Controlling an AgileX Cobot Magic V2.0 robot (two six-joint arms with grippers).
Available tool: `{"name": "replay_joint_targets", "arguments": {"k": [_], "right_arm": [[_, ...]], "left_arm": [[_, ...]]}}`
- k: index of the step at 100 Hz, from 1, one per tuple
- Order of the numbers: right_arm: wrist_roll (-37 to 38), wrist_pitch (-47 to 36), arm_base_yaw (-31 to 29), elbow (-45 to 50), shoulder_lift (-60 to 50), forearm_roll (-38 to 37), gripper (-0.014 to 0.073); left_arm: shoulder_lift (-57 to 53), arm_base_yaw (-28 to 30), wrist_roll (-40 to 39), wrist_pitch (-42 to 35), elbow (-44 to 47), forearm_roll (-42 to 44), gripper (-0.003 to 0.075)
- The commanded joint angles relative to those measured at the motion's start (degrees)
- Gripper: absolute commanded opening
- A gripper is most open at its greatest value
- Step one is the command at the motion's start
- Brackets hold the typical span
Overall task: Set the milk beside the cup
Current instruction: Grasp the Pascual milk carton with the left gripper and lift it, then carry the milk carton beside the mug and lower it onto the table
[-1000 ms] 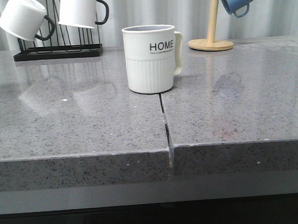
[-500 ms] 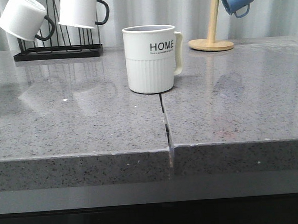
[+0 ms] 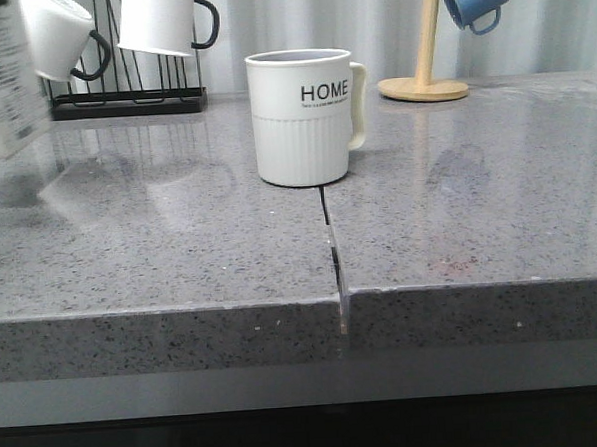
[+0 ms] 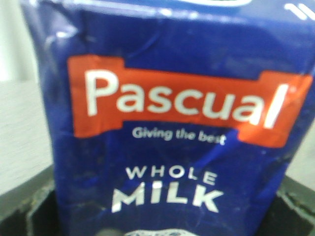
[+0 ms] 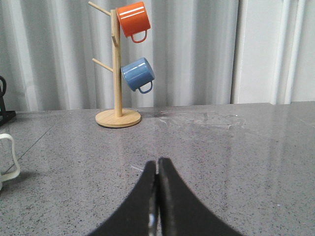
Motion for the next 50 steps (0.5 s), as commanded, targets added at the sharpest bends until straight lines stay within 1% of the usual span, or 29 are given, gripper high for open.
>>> {"name": "replay_joint_targets", "arguments": {"k": [1,11,23,30,38,50], "right_arm": [[-0.50,-3.99,-0.32,-1.45,0.36,0.05,-0.0066],[-0.50,-3.99,-0.32,-1.45,0.36,0.05,-0.0066],[-0.50,-3.99,-0.32,-1.45,0.36,0.05,-0.0066],[-0.50,-3.99,-0.32,-1.45,0.36,0.05,-0.0066],[-0.50,-3.99,-0.32,-1.45,0.36,0.05,-0.0066],[-0.50,-3.99,-0.32,-1.45,0.36,0.05,-0.0066]], "left_arm": [[0.38,-4.04,0.85,-7.80,-2.72,-2.89,0.0248],[2.99,-7.71,3.06,-10.15,-4.02,-4.25,0.0248],[6.67,-11.48,3.06,-11.16,-6.85,-6.12,0.0248],[8.58,-12.96,3.34,-11.16,-8.51,-6.14,0.0248],[10.33,-14.38,5.55,-11.16,-9.92,-6.25,0.0248],[12.14,-16.42,5.66,-12.06,-11.12,-7.51,0.0248]]}}
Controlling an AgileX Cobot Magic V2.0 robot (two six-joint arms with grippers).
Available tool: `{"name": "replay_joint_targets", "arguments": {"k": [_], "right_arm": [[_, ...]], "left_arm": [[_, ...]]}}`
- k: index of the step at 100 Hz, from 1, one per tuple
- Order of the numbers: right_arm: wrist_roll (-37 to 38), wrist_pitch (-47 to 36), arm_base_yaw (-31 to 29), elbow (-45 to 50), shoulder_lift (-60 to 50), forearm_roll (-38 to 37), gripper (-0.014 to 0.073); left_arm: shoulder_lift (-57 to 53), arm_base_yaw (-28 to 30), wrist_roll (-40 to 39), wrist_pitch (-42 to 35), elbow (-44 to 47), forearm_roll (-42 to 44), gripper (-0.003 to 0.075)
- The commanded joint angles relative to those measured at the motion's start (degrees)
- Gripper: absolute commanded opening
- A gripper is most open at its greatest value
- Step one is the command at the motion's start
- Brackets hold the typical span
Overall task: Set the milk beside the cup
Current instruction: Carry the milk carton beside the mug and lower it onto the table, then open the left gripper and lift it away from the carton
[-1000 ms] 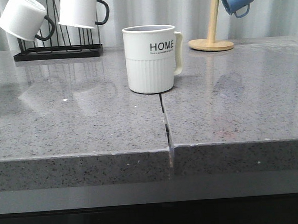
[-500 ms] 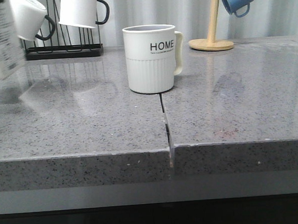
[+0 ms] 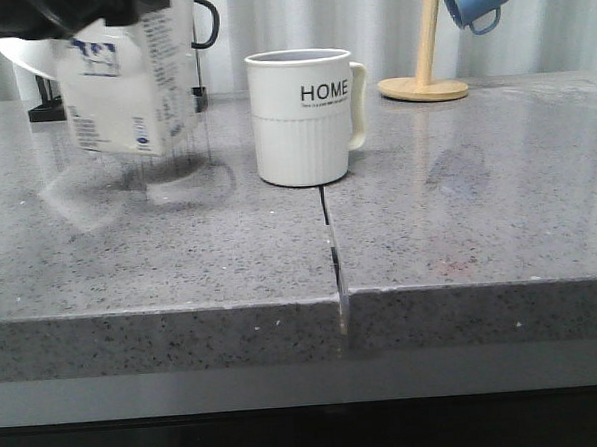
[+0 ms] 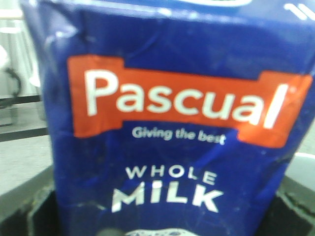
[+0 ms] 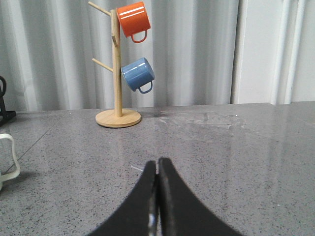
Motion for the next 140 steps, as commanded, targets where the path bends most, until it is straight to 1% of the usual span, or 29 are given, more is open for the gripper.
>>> {"name": "replay_joint_targets", "arguments": {"k": [1,14,26,64,69,71,74,76,81,85,91,116,140], "right_arm": [[-0.50,-3.99,-0.32,-1.45,0.36,0.02,-0.0066],[-0.50,-3.99,-0.32,-1.45,0.36,0.02,-0.0066],[-0.50,-3.99,-0.32,-1.45,0.36,0.02,-0.0066],[-0.50,-3.99,-0.32,-1.45,0.36,0.02,-0.0066],[-0.50,-3.99,-0.32,-1.45,0.36,0.02,-0.0066],[-0.50,-3.99,-0.32,-1.45,0.36,0.02,-0.0066],[-0.50,-3.99,-0.32,-1.45,0.36,0.02,-0.0066],[-0.50,-3.99,-0.32,-1.45,0.36,0.02,-0.0066],[-0.50,-3.99,-0.32,-1.45,0.36,0.02,-0.0066],[-0.50,-3.99,-0.32,-1.45,0.36,0.02,-0.0066],[-0.50,-3.99,-0.32,-1.45,0.36,0.02,-0.0066],[-0.50,-3.99,-0.32,-1.45,0.36,0.02,-0.0066],[-0.50,-3.99,-0.32,-1.45,0.36,0.02,-0.0066]], "left_arm": [[-0.67,-1.69,0.50,-6.19,-2.52,-1.12,0.0248],[1.25,-3.14,0.50,-7.45,-3.07,-1.57,0.0248],[3.02,-3.24,0.50,-8.99,-3.07,-1.57,0.0248],[5.88,-3.76,0.28,-8.53,-3.07,-2.35,0.0257],[6.10,-3.76,0.28,-8.53,-3.07,-2.35,0.0298],[6.03,-3.76,0.28,-8.53,-3.07,-2.35,0.0328],[6.03,-3.76,0.28,-8.53,-3.07,-2.35,0.0395],[6.03,-3.76,0.28,-8.53,-3.07,-2.35,0.0426],[6.03,-3.76,0.28,-8.79,-3.07,-2.15,0.0552],[6.03,-3.76,0.28,-8.90,-3.07,-2.15,0.0625],[5.78,-3.90,0.28,-8.91,-3.07,-2.10,0.0673],[2.90,-4.81,0.28,-8.26,-2.35,-1.70,0.0671],[-2.79,-6.27,0.28,-8.17,3.54,-1.47,0.0671]]}}
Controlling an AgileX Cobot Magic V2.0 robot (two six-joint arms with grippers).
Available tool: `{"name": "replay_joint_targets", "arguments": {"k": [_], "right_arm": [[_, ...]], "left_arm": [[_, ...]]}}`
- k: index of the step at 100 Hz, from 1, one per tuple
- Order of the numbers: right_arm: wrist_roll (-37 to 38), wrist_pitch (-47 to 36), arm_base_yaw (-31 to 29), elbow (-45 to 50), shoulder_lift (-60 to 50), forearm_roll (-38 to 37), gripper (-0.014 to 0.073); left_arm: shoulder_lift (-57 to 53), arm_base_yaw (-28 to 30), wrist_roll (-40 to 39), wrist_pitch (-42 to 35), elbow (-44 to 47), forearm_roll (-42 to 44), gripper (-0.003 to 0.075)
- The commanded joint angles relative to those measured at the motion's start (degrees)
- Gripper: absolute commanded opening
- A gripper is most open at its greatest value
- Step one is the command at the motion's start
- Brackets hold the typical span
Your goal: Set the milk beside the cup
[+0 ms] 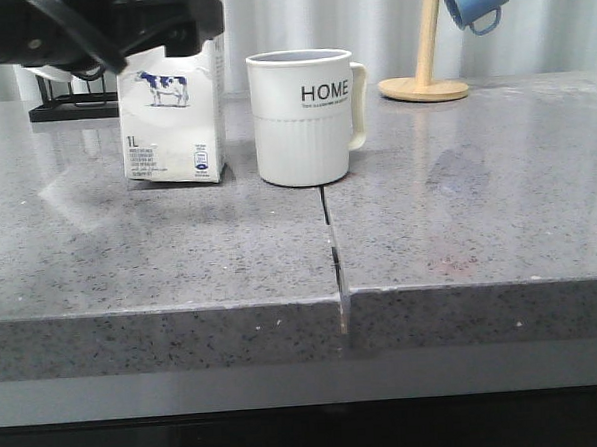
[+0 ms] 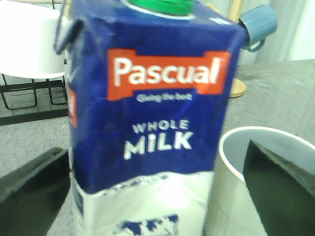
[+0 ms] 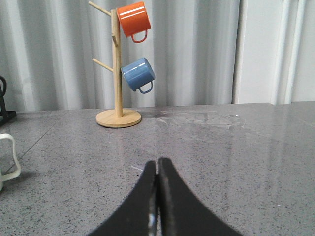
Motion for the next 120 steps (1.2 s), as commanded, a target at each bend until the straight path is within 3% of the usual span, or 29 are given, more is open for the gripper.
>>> {"name": "replay_joint_targets", "arguments": {"k": [1,24,31,41,55,58,80,93,120], "right_arm": [[-0.50,-3.99,-0.32,-1.45,0.36,0.02,-0.0066],[-0.50,-3.99,-0.32,-1.45,0.36,0.02,-0.0066],[-0.50,-3.99,-0.32,-1.45,0.36,0.02,-0.0066],[-0.50,-3.99,-0.32,-1.45,0.36,0.02,-0.0066],[-0.50,-3.99,-0.32,-1.45,0.36,0.02,-0.0066],[-0.50,-3.99,-0.32,-1.45,0.36,0.02,-0.0066],[-0.50,-3.99,-0.32,-1.45,0.36,0.02,-0.0066],[-0.50,-3.99,-0.32,-1.45,0.36,0.02,-0.0066],[-0.50,-3.99,-0.32,-1.45,0.36,0.02,-0.0066]], "left_arm": [[-4.40,-0.98,-0.13,-4.14,1.02,0.58,0.0671],[-12.87,-1.69,0.27,-3.79,7.53,0.58,0.0668],[-15.89,-1.58,0.48,-2.41,9.14,0.58,0.0625],[-20.80,0.14,0.48,2.17,10.47,0.72,0.0446],[-27.59,5.96,0.45,12.82,10.81,8.26,0.0029],[-29.04,7.46,0.33,14.43,10.81,9.88,-0.0020],[-40.76,21.62,-9.35,31.56,10.81,20.76,-0.0020],[-47.77,28.71,-9.75,40.37,11.19,21.55,-0.0020],[-61.87,31.37,-9.75,46.93,15.83,19.32,-0.0021]]}}
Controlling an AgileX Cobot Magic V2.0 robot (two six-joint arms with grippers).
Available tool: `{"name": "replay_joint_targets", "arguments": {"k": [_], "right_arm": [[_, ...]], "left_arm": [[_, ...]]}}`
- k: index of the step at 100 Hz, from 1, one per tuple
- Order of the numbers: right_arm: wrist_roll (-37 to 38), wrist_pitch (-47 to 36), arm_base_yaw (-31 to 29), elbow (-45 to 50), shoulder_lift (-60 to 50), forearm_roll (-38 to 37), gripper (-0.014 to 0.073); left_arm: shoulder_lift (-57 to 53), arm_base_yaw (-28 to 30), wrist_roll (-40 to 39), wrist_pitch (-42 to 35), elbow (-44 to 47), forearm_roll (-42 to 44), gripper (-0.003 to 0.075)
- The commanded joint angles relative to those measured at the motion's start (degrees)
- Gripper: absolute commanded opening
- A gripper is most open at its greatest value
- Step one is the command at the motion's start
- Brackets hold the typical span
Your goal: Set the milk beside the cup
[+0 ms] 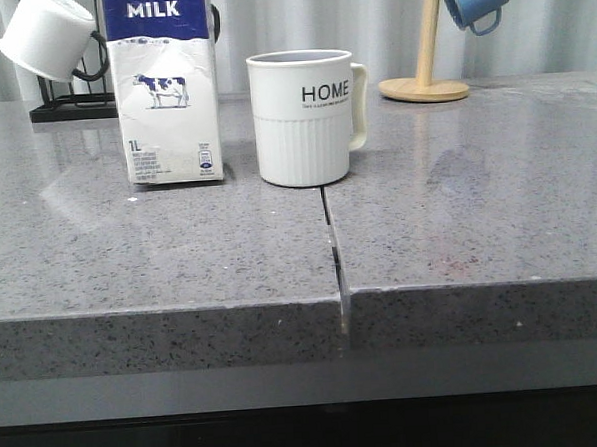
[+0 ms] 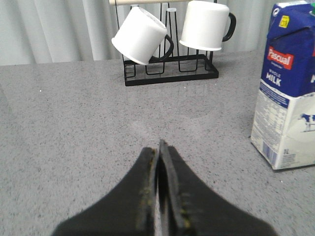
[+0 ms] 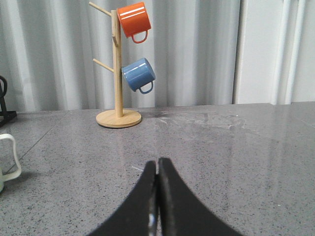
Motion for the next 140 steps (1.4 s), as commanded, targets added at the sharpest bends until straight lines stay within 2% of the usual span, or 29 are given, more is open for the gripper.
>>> {"name": "replay_joint_targets", "arguments": {"k": [1,48,84,95,107,124,140], "right_arm": [[-0.50,-3.99,-0.32,-1.45,0.36,0.02,-0.0066],[-0.50,-3.99,-0.32,-1.45,0.36,0.02,-0.0066],[-0.50,-3.99,-0.32,-1.45,0.36,0.02,-0.0066],[-0.50,-3.99,-0.32,-1.45,0.36,0.02,-0.0066],[-0.50,-3.99,-0.32,-1.45,0.36,0.02,-0.0066],[-0.50,-3.99,-0.32,-1.45,0.36,0.02,-0.0066],[-0.50,-3.99,-0.32,-1.45,0.38,0.02,-0.0066]], "left_arm": [[-4.05,0.07,-0.62,-1.92,-0.17,-0.86,-0.0021],[-20.83,0.07,-0.46,0.50,6.97,-0.86,-0.0021],[-24.33,0.07,-0.46,1.02,11.82,1.23,-0.0021],[-24.33,0.07,-0.46,-0.93,13.08,1.23,-0.0021],[-24.46,0.20,-0.46,-7.06,16.27,1.23,-0.0021],[-30.83,2.30,-0.46,-5.67,20.94,0.81,-0.0021],[-30.55,3.52,-0.46,-7.11,24.95,-0.30,-0.0021]]}}
